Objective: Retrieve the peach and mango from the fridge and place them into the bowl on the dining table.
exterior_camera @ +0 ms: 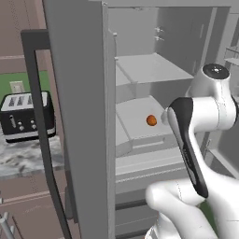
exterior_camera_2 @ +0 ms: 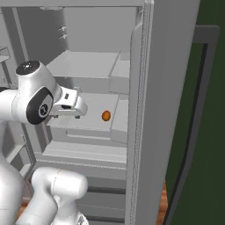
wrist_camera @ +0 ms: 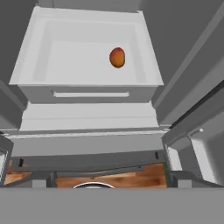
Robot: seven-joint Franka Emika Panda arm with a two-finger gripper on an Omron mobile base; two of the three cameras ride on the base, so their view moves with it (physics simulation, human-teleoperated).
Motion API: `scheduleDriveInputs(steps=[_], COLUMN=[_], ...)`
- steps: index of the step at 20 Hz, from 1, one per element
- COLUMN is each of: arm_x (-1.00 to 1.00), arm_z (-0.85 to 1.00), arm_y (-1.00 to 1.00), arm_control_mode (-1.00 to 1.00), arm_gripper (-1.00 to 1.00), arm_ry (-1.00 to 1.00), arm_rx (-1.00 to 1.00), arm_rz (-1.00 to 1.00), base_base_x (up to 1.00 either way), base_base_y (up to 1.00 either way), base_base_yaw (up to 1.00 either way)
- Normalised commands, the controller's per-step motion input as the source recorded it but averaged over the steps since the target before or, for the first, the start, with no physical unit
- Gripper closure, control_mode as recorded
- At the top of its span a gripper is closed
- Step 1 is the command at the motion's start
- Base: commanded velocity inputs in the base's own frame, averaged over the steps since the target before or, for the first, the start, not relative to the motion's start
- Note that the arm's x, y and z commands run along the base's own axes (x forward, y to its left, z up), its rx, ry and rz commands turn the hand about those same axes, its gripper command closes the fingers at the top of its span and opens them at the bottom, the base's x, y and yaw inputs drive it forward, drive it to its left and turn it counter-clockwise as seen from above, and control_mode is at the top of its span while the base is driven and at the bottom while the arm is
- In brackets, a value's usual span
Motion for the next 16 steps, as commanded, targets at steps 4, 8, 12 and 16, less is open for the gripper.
scheduleDriveInputs(steps=[4,8,12,16], arm_x=[0.25,0.29,0.39,0.43], arm_z=[-0.49,-0.43,-0.26,0.00], arm_y=[0.00,0.00,0.00,0.00], arm_control_mode=[-1.00,-1.00,-1.00,-1.00], arm_gripper=[-1.00,-1.00,-1.00,-1.00], arm_ry=[-0.08,-0.14,-0.07,0.01], arm_rx=[0.00,0.00,0.00,0.01], arm_rz=[0.00,0.00,0.00,0.00], base_base_x=[0.00,0.00,0.00,0.00], base_base_y=[0.00,0.00,0.00,0.00], base_base_yaw=[0.00,0.00,0.00,0.00])
